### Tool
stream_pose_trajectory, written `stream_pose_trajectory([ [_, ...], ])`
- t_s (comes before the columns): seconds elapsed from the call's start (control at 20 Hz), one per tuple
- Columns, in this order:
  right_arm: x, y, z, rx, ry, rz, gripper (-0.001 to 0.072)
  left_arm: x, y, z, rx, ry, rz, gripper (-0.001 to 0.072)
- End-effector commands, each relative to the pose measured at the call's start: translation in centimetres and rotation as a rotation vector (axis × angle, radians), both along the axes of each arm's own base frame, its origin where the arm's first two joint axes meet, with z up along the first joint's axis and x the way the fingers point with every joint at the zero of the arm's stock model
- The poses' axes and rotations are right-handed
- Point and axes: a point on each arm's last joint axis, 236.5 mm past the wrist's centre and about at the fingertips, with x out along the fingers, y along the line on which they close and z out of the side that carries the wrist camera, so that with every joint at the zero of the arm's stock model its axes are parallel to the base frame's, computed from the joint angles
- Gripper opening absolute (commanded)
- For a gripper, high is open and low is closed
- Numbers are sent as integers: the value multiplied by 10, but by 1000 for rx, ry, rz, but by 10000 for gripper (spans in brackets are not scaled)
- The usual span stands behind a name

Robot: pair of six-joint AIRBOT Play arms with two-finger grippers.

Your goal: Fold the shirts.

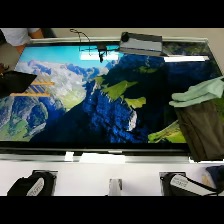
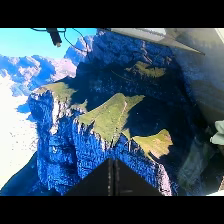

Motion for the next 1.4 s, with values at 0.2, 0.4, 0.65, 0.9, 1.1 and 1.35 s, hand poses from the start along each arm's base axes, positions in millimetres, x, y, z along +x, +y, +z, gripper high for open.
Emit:
stream_pose_trajectory([
  [0.2, -81, -78, 4, -13, 84, -243, 23, 0, 0, -1, 1, 2, 0, 40],
  [0.4, -145, -87, -42, -49, 397, -292, 23, 0, 0, 0, 1, 0, 1, 40],
  [0.65, -205, -71, -98, -24, 646, -320, 23, 1, 0, 0, 1, 0, 1, 40],
  [0.9, -233, -41, -164, 66, 766, -296, 40, 0, 0, 0, 1, 0, 1, 40],
  [1.1, -223, -55, -161, -4, 709, -282, 654, 1, 0, 0, 1, 0, 1, 40],
  [1.35, -123, -104, -35, -315, 239, -241, 658, 22, 4, 38, -5, -155, 61, 36],
])
